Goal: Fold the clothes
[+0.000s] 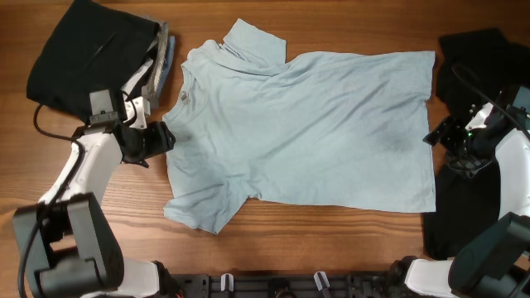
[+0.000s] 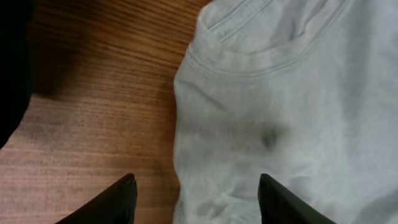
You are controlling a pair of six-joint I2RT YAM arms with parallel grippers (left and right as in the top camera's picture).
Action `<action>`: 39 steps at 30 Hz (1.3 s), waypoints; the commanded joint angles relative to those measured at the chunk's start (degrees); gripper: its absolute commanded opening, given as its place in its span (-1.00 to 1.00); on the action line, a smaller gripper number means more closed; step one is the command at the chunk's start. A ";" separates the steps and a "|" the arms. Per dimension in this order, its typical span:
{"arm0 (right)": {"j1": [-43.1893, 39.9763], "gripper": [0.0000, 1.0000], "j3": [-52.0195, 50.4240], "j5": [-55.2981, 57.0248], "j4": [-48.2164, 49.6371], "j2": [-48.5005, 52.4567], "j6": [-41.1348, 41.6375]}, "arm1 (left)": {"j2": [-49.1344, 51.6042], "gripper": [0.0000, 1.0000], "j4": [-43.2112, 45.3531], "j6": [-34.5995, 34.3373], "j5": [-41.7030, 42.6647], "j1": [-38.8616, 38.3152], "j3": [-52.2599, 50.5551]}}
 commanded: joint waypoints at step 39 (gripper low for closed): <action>0.07 0.32 0.35 1.84 8.85 4.57 -11.54 | 1.09 -0.92 5.03 -2.67 -4.63 3.52 0.42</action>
